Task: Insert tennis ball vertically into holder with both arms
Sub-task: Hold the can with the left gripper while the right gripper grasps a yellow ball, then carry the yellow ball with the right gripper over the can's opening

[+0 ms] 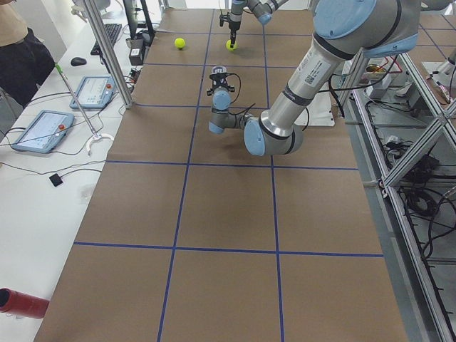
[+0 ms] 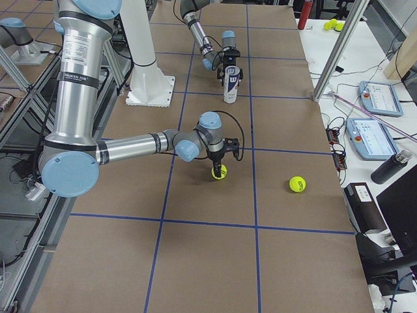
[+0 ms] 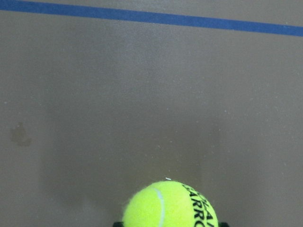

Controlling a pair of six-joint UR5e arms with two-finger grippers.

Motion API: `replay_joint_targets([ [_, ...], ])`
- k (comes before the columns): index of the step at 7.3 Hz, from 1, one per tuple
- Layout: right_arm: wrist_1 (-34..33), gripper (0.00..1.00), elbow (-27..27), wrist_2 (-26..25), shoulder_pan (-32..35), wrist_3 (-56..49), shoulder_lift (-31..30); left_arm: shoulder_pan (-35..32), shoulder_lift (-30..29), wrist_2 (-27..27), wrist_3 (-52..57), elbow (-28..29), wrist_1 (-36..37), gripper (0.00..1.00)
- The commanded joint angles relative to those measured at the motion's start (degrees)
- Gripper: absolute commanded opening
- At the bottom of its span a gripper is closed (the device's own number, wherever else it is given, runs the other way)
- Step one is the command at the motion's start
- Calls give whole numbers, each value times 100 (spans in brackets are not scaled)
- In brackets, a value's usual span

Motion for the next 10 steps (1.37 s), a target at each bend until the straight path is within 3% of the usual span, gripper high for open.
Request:
replay_joint_targets([
  [1, -25, 0, 204, 420, 400, 40, 454, -3, 18, -7, -5, 0, 0, 95],
  [2, -25, 0, 300, 867, 725, 93, 744, -3, 18, -7, -5, 0, 0, 95],
  [4, -25, 0, 896, 1529, 956, 1421, 1219, 6, 44, -7, -5, 0, -18, 95],
  [6, -95, 0, 1083, 1540, 904, 3136, 2235, 6, 53, -7, -5, 0, -27, 95],
  [8, -1353, 0, 1118, 1444, 625, 3572, 3369, 14, 53, -7, -5, 0, -27, 95],
  [10, -1914, 0, 1180, 1059, 238, 3653, 3744, 23, 36, 2, -5, 0, -18, 95],
])
